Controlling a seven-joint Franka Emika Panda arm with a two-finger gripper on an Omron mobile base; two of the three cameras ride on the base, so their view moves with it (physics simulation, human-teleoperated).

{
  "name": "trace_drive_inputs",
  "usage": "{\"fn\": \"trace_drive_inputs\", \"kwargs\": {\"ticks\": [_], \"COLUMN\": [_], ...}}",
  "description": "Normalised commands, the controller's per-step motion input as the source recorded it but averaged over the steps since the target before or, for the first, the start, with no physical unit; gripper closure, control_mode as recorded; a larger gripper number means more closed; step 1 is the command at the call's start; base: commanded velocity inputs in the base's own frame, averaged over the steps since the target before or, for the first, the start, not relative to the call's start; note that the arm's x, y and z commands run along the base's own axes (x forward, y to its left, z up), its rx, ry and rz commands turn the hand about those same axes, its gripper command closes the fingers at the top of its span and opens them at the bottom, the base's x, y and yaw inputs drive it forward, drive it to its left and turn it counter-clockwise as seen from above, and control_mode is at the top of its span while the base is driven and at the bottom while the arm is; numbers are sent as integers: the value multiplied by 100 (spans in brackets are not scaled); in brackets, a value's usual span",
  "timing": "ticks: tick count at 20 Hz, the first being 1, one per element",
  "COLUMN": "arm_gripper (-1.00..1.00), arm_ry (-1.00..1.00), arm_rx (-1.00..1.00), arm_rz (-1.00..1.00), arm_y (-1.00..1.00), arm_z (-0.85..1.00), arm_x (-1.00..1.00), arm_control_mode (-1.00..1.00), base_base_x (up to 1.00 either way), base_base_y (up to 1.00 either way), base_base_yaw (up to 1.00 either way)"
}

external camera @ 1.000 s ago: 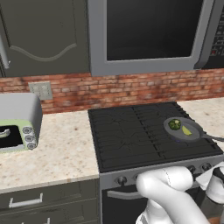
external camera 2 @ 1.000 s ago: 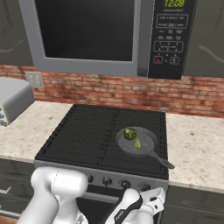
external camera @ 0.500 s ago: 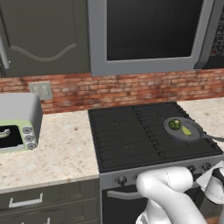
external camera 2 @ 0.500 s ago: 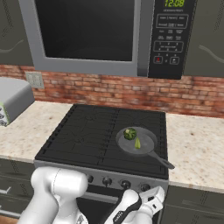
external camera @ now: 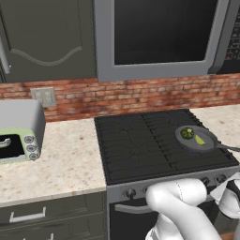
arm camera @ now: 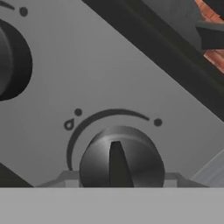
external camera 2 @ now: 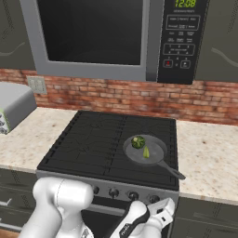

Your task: Put the lemon wedge and broccoli in the pan. Then turn on the front right burner and set the heat to medium.

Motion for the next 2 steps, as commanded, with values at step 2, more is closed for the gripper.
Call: {"fn": "trace_drive_inputs", "kwargs": {"ticks": [2], "arm_gripper": [100], "arm_ry": [-12], "arm_rx": [-18], "arm_rz": [0], "arm_y": [0], "arm_z": [0], "arm_x": [-10], "arm_control_mode": [-100], "base_base_x": [0], "base_base_y": [0], "base_base_yaw": [0]}}
